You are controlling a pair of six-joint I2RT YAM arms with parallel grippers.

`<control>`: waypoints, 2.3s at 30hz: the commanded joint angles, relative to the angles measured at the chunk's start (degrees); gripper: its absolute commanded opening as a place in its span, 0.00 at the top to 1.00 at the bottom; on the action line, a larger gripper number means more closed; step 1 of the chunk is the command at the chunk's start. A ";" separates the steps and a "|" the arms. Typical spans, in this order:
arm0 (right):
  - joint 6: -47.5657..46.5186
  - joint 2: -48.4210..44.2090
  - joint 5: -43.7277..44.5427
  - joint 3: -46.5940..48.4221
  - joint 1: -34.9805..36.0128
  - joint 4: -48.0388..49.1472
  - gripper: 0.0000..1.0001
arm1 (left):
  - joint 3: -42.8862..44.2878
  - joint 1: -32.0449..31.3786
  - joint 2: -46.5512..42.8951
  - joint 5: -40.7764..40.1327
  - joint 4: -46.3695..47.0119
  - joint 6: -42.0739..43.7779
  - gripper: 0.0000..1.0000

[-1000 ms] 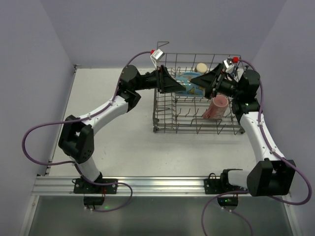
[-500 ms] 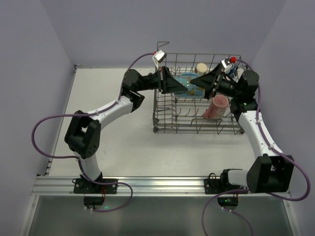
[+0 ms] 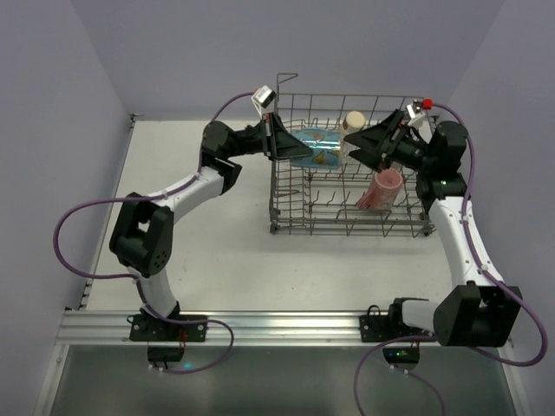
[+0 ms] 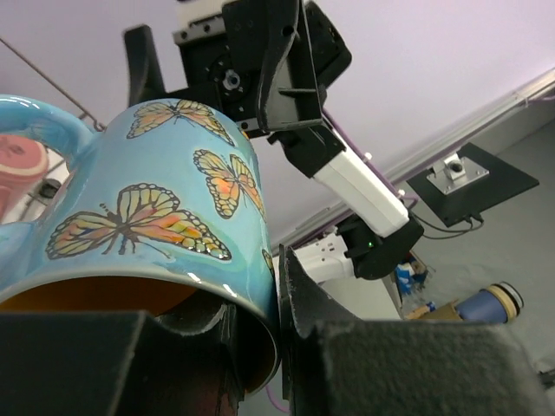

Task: Unload the cups from the dish rack

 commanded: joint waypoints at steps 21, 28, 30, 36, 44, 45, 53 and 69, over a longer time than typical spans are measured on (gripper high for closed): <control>-31.57 -5.30 34.82 9.77 -1.38 -39.44 0.01 | 11.69 31.86 -19.37 -8.93 -68.78 48.88 1.00; -36.59 -4.77 44.31 11.36 -1.29 -44.46 0.01 | 11.80 33.28 -18.05 -31.59 -89.51 64.75 1.00; -37.03 -4.60 45.90 11.36 -1.21 -45.08 0.01 | 11.53 33.28 -16.91 -35.30 -92.41 66.86 1.00; -38.00 -2.67 48.71 12.67 0.73 -46.39 0.01 | 13.20 33.37 -12.43 -46.56 -96.90 69.51 1.00; -39.75 0.67 54.96 15.49 4.68 -49.38 0.01 | 18.72 33.37 -2.77 -54.91 -101.64 71.36 1.00; -39.76 1.63 54.96 16.45 4.86 -49.73 0.01 | 19.43 33.45 -1.89 -56.48 -102.00 71.36 1.00; -40.37 4.89 59.35 19.00 6.44 -52.28 0.01 | 31.21 33.72 10.15 -61.68 -107.36 71.54 1.00; -41.52 10.61 59.53 25.42 6.88 -53.69 0.01 | 49.94 36.35 27.21 -61.78 -114.22 71.71 1.00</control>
